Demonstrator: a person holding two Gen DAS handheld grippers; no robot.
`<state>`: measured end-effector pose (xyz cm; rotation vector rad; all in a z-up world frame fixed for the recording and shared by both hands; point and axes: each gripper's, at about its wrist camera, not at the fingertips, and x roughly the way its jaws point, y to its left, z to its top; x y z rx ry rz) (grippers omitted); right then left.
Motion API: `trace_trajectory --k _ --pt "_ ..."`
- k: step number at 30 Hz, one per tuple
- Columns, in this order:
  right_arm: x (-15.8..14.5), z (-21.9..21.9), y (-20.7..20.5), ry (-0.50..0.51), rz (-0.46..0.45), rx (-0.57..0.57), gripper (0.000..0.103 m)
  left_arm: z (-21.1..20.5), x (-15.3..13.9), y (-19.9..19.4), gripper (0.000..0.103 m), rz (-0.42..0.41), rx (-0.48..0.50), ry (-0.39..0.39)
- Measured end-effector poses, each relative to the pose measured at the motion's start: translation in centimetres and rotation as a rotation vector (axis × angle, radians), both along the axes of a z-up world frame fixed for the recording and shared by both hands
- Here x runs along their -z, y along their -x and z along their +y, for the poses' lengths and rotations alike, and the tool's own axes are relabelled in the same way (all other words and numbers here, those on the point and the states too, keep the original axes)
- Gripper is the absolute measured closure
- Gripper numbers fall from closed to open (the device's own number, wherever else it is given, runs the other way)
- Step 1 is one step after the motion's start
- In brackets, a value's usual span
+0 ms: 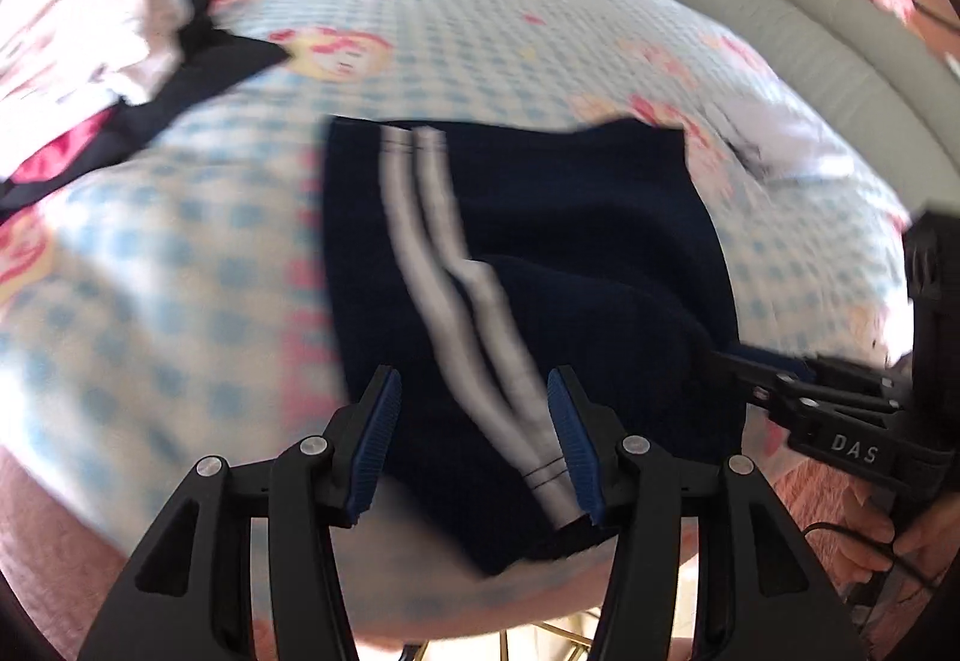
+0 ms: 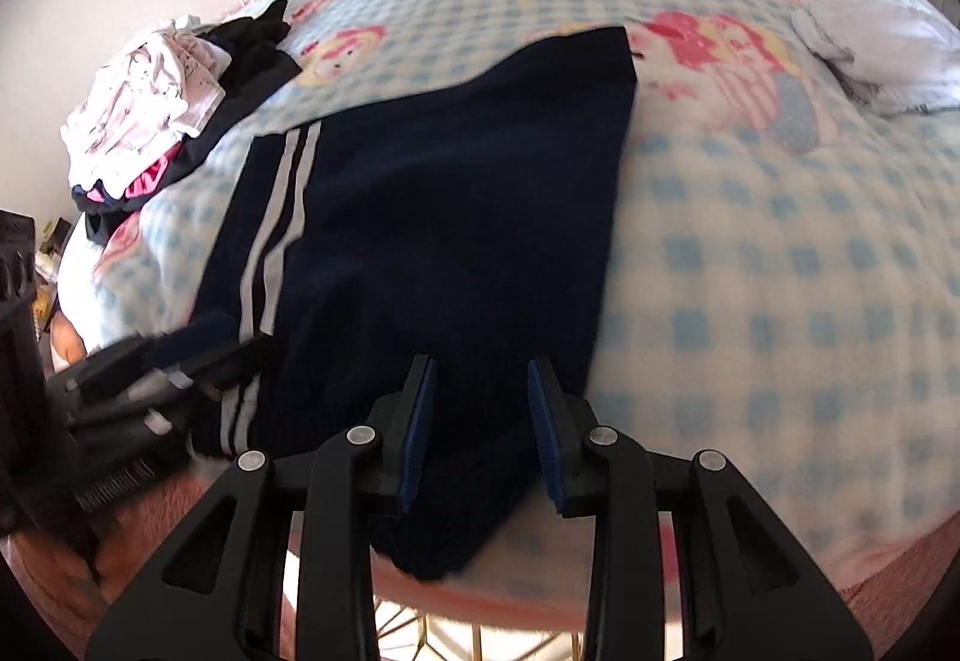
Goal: Fold clothes
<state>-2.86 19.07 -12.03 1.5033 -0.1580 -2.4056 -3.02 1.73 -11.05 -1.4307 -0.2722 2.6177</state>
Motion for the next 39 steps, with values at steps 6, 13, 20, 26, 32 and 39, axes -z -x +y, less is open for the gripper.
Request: trace_trajectory --k 6,13,20,26,32,39 --pt "-0.1 -0.1 -1.4 -0.022 -0.010 -0.038 0.070 -1.0 1.1 -0.6 0.050 -0.040 -0.031 -0.069" --pt "0.7 0.3 -2.6 -0.061 -0.051 -0.059 0.065 -0.4 3.3 -1.7 0.048 -0.135 -0.026 -0.054" --pt "0.0 4.2 -3.0 -0.030 -0.054 0.043 0.064 -2.1 2.7 -3.1 0.050 -0.116 -0.032 -0.233" --pt "0.8 3.5 -3.1 0.048 -0.098 -0.016 0.063 -0.5 4.4 -2.6 0.051 -0.175 -0.008 -0.259" --pt "1.4 4.5 -3.4 -0.001 -0.121 0.000 0.063 -0.5 5.4 -3.0 0.049 -0.225 -0.008 -0.263" --pt "0.7 5.7 -4.2 0.127 -0.103 -0.047 0.060 -0.1 4.3 -3.2 0.050 -0.189 -0.005 -0.314"
